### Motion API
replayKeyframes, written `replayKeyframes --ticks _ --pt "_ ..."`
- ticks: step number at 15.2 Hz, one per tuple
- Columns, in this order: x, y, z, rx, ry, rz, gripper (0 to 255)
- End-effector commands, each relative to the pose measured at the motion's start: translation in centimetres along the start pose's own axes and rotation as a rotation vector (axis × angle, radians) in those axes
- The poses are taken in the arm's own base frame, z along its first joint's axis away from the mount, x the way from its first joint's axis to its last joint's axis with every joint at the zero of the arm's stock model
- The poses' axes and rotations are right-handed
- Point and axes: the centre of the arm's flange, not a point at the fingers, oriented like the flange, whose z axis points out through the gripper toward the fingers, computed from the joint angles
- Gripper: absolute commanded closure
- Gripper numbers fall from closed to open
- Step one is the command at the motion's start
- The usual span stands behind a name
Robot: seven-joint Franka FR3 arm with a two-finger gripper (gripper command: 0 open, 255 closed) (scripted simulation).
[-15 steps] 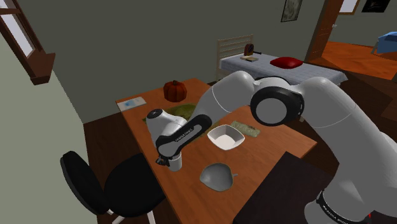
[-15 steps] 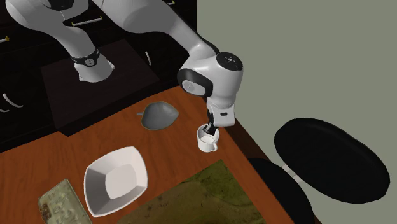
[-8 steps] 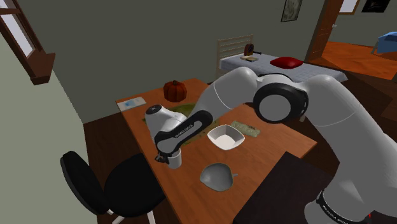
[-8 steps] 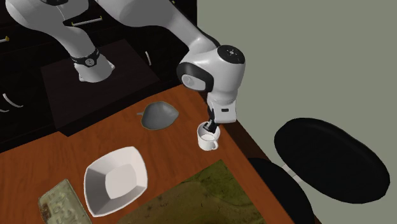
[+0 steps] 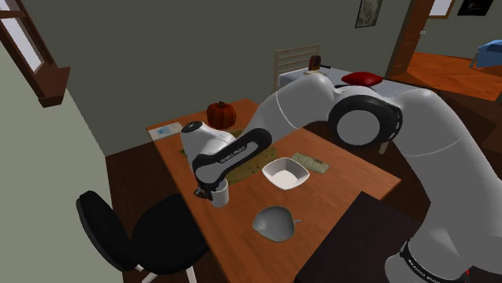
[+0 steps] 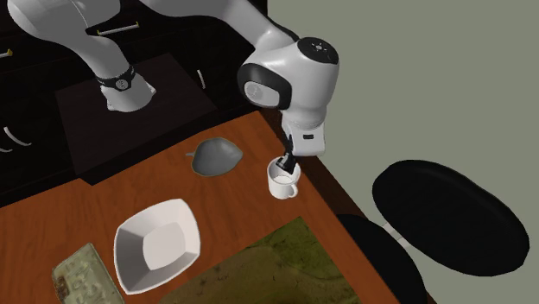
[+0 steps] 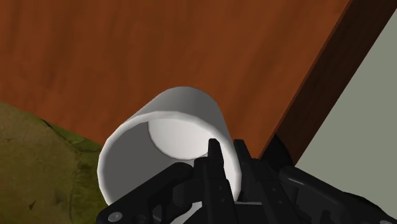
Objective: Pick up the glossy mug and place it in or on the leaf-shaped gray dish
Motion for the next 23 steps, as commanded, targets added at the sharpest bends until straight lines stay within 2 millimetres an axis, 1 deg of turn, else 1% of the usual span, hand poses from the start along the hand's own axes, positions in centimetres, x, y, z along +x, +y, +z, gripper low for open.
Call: replayKeyframes --ticks 1,10,23 --pt "0.0 0.0 -1.1 0.0 0.0 0.0 255" --pt "-0.1 0.3 -5.8 0.0 0.0 0.0 255" --pt "-16.7 4.4 -7.1 0.0 0.0 0.0 255"
